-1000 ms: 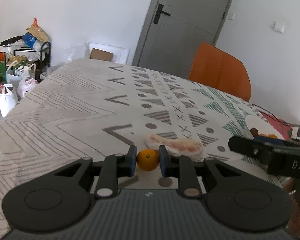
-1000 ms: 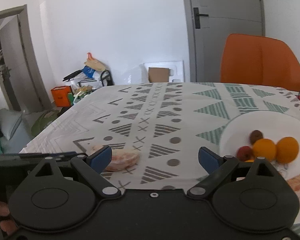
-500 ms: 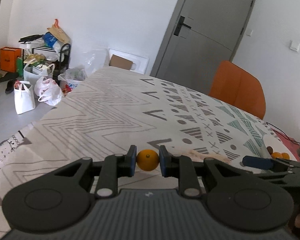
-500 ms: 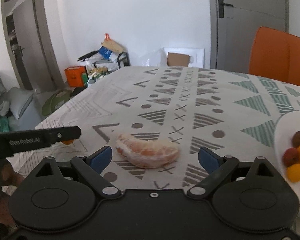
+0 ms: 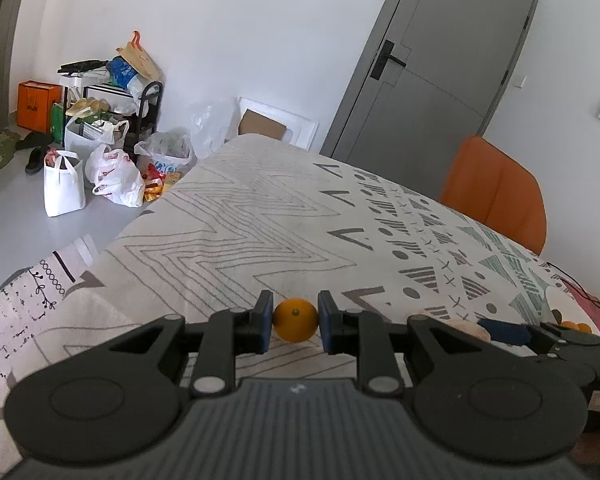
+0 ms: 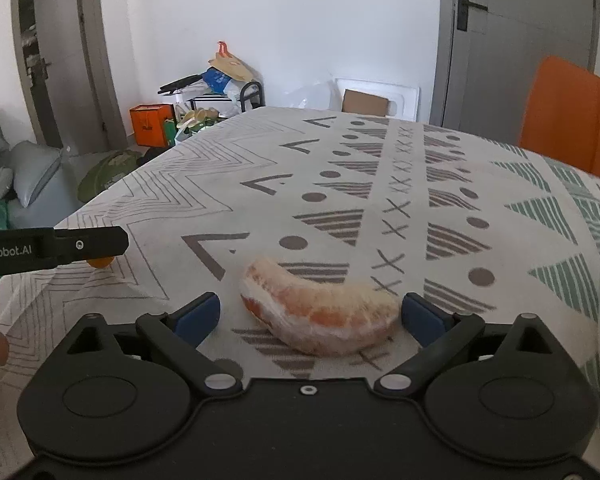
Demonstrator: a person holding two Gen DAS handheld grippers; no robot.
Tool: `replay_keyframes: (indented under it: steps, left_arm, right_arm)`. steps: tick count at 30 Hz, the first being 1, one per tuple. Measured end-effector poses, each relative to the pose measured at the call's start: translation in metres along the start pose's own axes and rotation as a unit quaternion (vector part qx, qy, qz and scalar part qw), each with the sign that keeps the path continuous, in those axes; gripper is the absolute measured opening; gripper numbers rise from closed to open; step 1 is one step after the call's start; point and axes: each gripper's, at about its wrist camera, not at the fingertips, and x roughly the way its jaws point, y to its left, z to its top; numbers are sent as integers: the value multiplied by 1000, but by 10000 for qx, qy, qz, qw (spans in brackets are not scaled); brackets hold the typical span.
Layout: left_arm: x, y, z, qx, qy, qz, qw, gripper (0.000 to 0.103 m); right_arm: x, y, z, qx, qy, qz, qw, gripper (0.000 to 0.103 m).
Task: Organize fruits
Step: 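Grasp a small tangerine with the left tool while the right tool grasps a pomelo segment, then carry the tangerine with the left tool while the right tool carries the pomelo segment to the plate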
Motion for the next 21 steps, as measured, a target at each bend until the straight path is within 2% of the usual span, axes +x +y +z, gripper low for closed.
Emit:
replay_keyframes:
  steps: [1,7,21]
  left_arm:
    - [0,-1,0,15,-9,-5,10000,22]
    - [-4,-12,1,128,-56,-57,9999,22]
    - [-5,-58,1,516,-67,-331,9981,22]
  right_arm:
    - [-1,2,1,-77,-26,-14,10000,82]
    - [-15,-4,-2,-15,-105,157,9998,81]
    - [-65,-46,-1,424,-698,-76,9966,81]
